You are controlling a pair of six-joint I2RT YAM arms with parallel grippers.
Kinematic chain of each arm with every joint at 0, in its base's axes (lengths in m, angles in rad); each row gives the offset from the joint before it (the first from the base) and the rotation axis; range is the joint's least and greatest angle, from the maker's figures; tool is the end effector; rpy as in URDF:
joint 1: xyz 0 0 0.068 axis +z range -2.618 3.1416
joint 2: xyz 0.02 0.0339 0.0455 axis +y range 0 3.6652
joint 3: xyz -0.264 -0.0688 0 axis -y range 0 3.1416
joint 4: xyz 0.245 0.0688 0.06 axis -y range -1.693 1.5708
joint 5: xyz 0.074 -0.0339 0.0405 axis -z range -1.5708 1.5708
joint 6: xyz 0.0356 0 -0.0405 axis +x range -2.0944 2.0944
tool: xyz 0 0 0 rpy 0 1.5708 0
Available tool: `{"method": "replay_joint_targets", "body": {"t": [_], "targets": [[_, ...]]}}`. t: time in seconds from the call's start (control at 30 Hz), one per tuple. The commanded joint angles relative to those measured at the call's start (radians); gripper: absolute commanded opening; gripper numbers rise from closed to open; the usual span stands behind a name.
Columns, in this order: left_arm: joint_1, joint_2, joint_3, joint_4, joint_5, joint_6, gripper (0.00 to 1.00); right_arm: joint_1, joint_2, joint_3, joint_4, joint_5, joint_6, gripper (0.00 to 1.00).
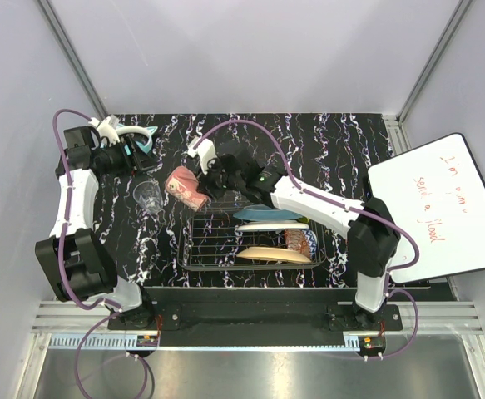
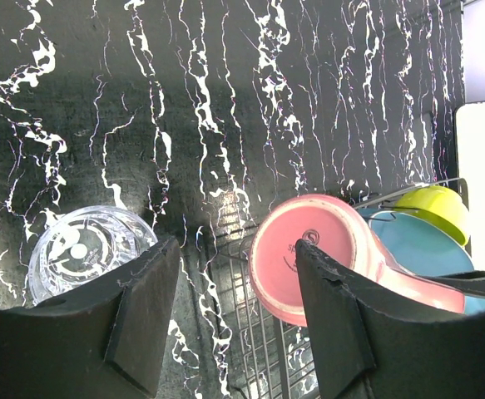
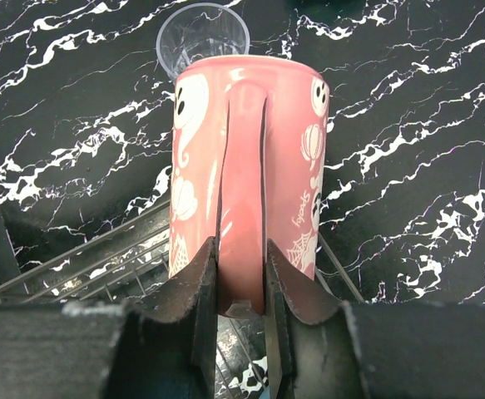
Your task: Load the mixed dishes into the dish rack
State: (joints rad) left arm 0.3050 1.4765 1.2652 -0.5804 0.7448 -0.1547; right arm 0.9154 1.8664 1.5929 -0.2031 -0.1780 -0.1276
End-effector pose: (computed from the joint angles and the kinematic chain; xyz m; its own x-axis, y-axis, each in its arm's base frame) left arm 0.3102 0.0724 0.3123 -0.7066 -0.3412 -0.6199 0.1261 0.8013 -0.5848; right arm 0.2668 0.3573 0.3076 -0.1658 -0.4212 -0.8917 -0.9046 0.4250 -0.0325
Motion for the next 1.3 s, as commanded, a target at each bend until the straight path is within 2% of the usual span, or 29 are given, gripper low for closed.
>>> {"method": "replay_joint_targets", "body": {"t": [0.0,0.5,1.17,1.23,1.27], "targets": [[0.005,-0.013,0.02,0.042,0.031,0.001,0.61,0.013,0.089,-0.034,-0.099,-0.052,0.022,0.0],[0.005,-0.004,0.034,0.042,0.034,0.001,0.61,0.011,0.145,-0.073,-0.205,-0.094,0.08,0.0],[0.006,-0.013,0.03,0.047,0.042,-0.003,0.6,0.005,0.175,-0.076,-0.223,-0.081,0.075,0.0],[0.005,-0.015,0.028,0.047,0.042,-0.005,0.6,0.002,0.189,-0.065,-0.231,-0.086,0.068,0.05],[0.005,-0.015,0.028,0.047,0.044,-0.005,0.6,0.0,0.194,-0.053,-0.243,-0.09,0.066,0.24]]}}
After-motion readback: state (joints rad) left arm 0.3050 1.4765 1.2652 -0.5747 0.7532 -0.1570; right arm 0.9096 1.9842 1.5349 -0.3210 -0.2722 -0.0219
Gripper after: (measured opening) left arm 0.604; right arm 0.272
